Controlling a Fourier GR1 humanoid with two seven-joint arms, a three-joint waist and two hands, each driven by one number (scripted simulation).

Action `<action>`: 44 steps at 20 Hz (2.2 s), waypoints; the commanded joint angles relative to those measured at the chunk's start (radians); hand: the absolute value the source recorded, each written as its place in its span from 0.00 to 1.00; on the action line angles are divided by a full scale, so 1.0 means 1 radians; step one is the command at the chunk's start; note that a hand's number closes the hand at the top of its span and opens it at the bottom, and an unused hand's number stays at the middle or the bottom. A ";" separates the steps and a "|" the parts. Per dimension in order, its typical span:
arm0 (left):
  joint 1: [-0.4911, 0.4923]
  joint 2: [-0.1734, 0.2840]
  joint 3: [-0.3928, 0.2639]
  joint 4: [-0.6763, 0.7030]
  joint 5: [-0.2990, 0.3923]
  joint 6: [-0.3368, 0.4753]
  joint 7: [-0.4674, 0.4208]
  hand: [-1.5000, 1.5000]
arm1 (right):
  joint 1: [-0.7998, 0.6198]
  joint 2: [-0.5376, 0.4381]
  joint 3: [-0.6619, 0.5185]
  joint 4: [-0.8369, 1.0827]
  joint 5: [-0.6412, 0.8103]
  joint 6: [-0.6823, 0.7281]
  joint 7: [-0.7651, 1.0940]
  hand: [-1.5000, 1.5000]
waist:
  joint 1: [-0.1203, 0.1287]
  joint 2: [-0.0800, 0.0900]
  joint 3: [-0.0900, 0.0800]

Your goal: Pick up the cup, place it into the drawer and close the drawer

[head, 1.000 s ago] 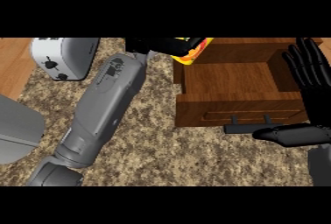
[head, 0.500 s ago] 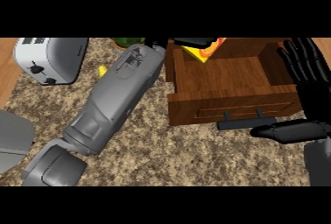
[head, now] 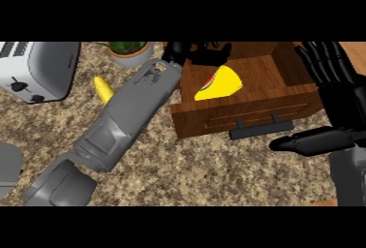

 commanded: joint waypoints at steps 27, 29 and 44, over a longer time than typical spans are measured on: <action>0.089 0.000 0.041 -0.077 0.359 0.013 -0.308 0.00 | 0.060 -0.204 0.354 -0.018 0.275 0.335 0.086 0.00 | 0.104 -0.023 -0.001; 0.120 0.000 0.055 -0.107 0.363 -0.016 -0.319 0.00 | 0.077 -0.209 0.356 0.080 0.364 0.290 0.026 0.00 | 0.144 -0.028 -0.001; 0.338 0.108 0.060 -0.314 0.387 -0.119 -0.311 0.00 | -0.208 -0.104 0.397 0.975 0.652 0.031 -0.369 1.00 | 0.240 -0.029 0.000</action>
